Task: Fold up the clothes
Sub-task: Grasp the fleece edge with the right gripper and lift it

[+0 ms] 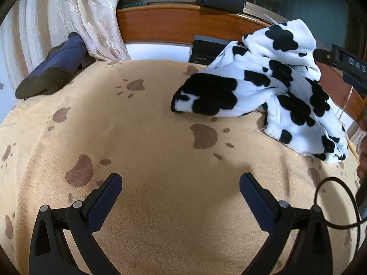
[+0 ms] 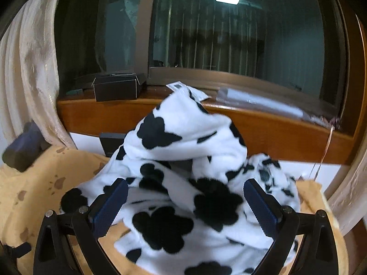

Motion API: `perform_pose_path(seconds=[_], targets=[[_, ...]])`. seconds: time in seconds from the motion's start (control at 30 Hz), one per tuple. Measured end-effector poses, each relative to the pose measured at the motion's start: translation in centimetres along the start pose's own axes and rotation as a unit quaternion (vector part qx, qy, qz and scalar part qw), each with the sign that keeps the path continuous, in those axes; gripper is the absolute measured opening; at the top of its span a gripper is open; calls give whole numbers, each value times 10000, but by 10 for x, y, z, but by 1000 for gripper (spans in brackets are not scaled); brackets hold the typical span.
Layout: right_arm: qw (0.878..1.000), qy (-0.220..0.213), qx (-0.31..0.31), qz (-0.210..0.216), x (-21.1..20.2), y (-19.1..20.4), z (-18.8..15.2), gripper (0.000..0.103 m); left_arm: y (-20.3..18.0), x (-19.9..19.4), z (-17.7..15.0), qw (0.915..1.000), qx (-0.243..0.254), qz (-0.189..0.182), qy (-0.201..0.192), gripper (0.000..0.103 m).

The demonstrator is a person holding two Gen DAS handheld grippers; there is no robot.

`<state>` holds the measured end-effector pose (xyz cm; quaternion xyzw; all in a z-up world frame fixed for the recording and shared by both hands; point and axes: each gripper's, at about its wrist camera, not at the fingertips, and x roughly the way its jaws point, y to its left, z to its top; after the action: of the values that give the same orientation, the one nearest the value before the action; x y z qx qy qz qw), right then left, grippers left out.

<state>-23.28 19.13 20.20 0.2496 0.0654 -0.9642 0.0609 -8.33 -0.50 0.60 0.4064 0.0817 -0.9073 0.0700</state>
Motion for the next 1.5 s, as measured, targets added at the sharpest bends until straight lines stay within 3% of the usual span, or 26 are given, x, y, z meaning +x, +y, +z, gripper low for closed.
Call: perform_pose_path(seconds=[0.23,0.73,0.93,1.1,1.17,1.23,1.3,1.4,1.5], targets=[[9982,-160,-481,-323,15,18,5,102,-3,3,-1,10000,41,-47,68,103],[9939,-320,-884,-583,46,29,22,102,1,10,-2,9994,-115,-158,277,103],[9963,-181,-726,-421,72,17,38,102,1,10,-1,9994,-119,-152,292,103],[9991,258,-276,201,98,-5,49,101,0,10,-2,9994,-108,-133,302,103],[9989,272,-165,350,98,-8,50,90,0,11,-2,9994,-100,-117,306,103],[9982,358,-152,464,97,-8,50,48,0,11,-2,9994,-91,-99,307,103],[9959,507,-209,715,99,-3,48,24,-1,11,-3,9994,-90,-93,311,103],[9935,516,-384,941,93,2,43,13,-1,12,-3,9994,-91,-94,314,103],[9922,409,-340,1129,76,0,39,11,-1,12,-3,9994,-90,-87,313,103]])
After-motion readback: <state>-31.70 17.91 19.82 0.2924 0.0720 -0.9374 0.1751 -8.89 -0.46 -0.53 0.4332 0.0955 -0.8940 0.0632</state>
